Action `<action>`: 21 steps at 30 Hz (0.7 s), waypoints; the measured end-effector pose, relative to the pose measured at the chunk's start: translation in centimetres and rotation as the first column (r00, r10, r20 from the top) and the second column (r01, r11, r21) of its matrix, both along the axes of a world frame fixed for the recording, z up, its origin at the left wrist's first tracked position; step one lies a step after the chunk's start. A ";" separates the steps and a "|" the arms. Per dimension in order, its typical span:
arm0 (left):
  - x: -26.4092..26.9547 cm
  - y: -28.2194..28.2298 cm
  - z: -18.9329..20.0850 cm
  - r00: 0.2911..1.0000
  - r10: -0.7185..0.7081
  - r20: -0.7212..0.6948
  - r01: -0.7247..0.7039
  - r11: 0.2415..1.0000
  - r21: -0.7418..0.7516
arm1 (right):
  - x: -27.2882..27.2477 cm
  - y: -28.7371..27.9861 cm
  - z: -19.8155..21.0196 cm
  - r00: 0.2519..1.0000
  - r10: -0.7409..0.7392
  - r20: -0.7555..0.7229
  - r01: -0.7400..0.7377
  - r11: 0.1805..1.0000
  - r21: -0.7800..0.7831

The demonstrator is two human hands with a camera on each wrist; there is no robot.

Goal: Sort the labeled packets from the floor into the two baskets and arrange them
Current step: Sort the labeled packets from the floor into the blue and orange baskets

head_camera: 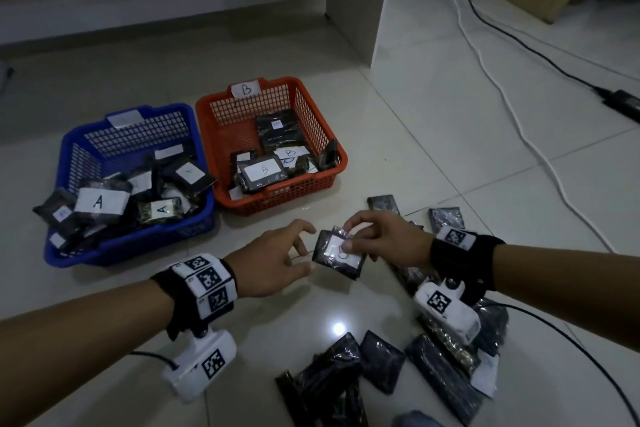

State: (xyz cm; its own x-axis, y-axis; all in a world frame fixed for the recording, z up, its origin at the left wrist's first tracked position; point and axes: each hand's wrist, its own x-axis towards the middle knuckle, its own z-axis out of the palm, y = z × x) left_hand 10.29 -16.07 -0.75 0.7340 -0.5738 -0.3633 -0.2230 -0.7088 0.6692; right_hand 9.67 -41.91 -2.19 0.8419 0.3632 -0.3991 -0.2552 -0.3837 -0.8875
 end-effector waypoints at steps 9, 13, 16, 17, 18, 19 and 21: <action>0.4 1.4 1.8 0.881 0.410 -0.235 -0.463 0.851 -0.250 | 1.6 3.6 1.8 0.904 -0.154 -0.398 0.282 0.915 0.287; 0.0 2.9 2.0 0.833 0.431 -0.346 -0.533 0.792 -0.296 | 1.7 4.4 2.0 0.863 -0.107 -0.493 0.288 0.907 0.308; -0.4 3.5 2.4 0.778 0.459 -0.430 -0.610 0.714 -0.342 | 1.8 5.1 2.2 0.792 0.019 -0.610 0.265 0.890 0.371; -0.4 3.6 2.5 0.760 0.470 -0.449 -0.633 0.692 -0.347 | 1.8 5.5 2.4 0.772 0.062 -0.633 0.250 0.886 0.391; -0.4 3.8 2.6 0.746 0.481 -0.459 -0.650 0.677 -0.346 | 1.8 5.8 2.5 0.762 0.091 -0.641 0.235 0.884 0.405; -0.3 3.9 2.7 0.738 0.492 -0.462 -0.661 0.667 -0.345 | 1.8 6.2 2.7 0.762 0.095 -0.640 0.230 0.884 0.406; -0.2 4.4 2.8 0.722 0.521 -0.455 -0.683 0.642 -0.349 | 2.1 6.7 3.1 0.788 0.030 -0.616 0.276 0.876 0.396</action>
State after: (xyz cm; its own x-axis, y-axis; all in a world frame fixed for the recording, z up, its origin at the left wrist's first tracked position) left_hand 10.09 -11.63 2.01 0.8821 -0.1900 -0.4310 0.3965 -0.1944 0.8972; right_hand 11.75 -35.24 0.87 0.5435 0.5352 -0.6467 -0.7959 0.0837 -0.5996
